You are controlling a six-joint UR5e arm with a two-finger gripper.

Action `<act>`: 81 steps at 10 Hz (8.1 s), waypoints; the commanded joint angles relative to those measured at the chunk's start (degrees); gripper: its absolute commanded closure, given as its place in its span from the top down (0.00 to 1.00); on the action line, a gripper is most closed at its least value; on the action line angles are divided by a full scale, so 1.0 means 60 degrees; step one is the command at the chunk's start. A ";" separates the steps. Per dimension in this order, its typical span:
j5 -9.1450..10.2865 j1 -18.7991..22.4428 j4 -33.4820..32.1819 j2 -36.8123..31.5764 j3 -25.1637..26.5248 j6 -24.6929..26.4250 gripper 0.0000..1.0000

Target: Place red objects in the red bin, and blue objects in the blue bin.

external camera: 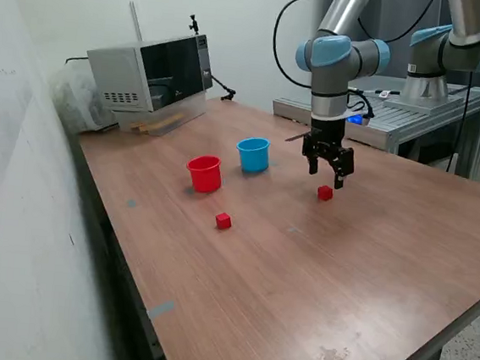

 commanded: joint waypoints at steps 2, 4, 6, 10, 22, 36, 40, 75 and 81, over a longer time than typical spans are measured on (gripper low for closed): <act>0.0044 0.0000 -0.0119 0.0171 -0.0109 0.0014 1.00; 0.0102 0.0000 -0.0221 0.0302 -0.0108 0.0000 1.00; 0.0147 0.0000 -0.0396 0.0318 -0.0108 0.0014 0.00; 0.0190 -0.0058 -0.0324 0.0332 -0.0094 0.0000 0.00; -0.0057 -0.0277 0.1594 -0.1943 -0.2415 -0.0777 0.00; -0.0322 -0.2754 0.1933 0.1225 -0.4781 -0.0865 0.00; -0.0337 -0.2769 0.1390 0.1431 -0.4869 -0.0865 0.00; -0.0146 -0.0571 0.0892 0.4185 -0.7213 -0.0572 0.00; -0.0161 -0.0834 0.1009 0.4054 -0.7023 -0.0805 0.00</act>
